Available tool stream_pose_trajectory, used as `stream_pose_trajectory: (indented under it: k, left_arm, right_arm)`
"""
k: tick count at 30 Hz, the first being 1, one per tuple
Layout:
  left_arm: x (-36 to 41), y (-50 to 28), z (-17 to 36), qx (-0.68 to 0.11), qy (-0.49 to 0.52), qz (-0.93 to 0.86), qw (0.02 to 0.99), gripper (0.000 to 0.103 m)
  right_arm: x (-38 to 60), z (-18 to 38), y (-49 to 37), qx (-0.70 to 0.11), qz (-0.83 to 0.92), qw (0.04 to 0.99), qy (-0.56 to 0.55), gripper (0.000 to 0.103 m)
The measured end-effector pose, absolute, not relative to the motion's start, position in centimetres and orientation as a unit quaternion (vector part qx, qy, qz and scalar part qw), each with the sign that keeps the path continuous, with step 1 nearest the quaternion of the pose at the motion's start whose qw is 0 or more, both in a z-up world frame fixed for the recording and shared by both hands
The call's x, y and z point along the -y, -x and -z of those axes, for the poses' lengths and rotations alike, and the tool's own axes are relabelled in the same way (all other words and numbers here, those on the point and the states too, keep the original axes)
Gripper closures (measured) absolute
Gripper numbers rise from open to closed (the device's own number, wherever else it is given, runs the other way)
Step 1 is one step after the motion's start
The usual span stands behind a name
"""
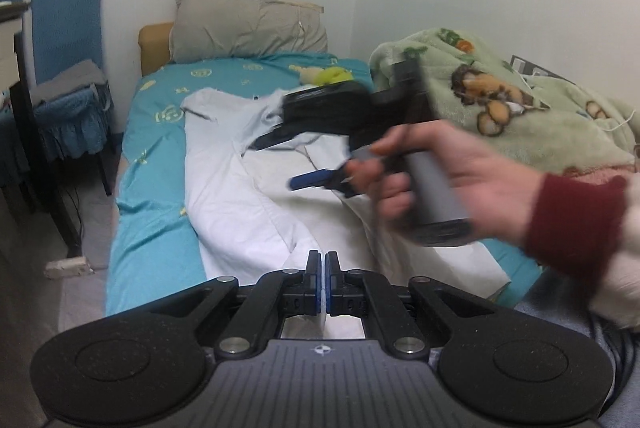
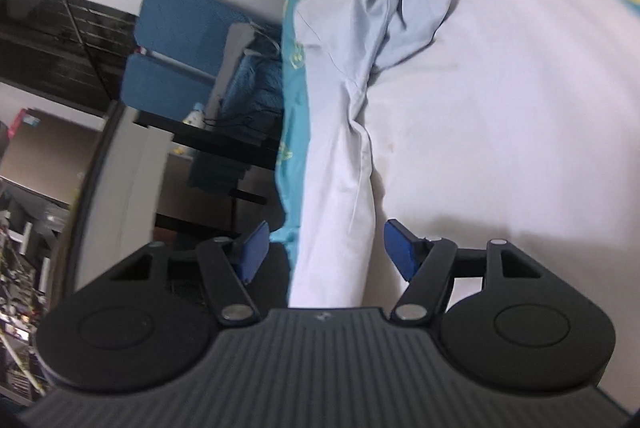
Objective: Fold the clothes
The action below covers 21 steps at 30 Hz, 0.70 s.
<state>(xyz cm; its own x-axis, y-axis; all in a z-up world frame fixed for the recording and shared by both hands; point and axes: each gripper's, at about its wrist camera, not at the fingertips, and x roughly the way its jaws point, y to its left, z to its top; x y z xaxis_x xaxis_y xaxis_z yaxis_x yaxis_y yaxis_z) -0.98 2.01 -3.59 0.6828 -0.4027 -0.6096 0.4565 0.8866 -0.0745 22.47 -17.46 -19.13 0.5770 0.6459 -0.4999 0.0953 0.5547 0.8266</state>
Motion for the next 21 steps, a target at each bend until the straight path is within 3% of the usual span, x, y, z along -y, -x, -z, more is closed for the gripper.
stream_pose_trajectory:
  k: [3,5,6,15,21]
  left_arm:
    - [-1.5,0.6,4.1,-0.336,-0.047,0.246,0.908,0.101]
    - [-1.0,0.3,4.5,-0.35,-0.049,0.257,0.9,0.101]
    - [-0.7,0.1,4.7,-0.357,-0.051,0.263,0.895,0.101]
    - [0.8,-0.6,6.9,-0.398,-0.065,0.294,0.866,0.103]
    - [-0.5,-2.2,8.2,-0.435,-0.036,0.264,0.86,0.098]
  right_arm:
    - [15.7,20.9,-24.8,-0.439,-0.199,0.759,-0.439,0.053]
    - [15.2,20.7,-24.7,-0.443,-0.215,0.772,-0.403,0.088]
    - [14.9,20.3,-24.5,-0.441,-0.218,0.781,-0.385,0.095]
    - [16.2,15.4,-21.6,-0.369,-0.14,0.867,-0.304,0.097]
    - [15.7,18.0,-22.1,-0.44,-0.134,0.842,-0.281,0.094]
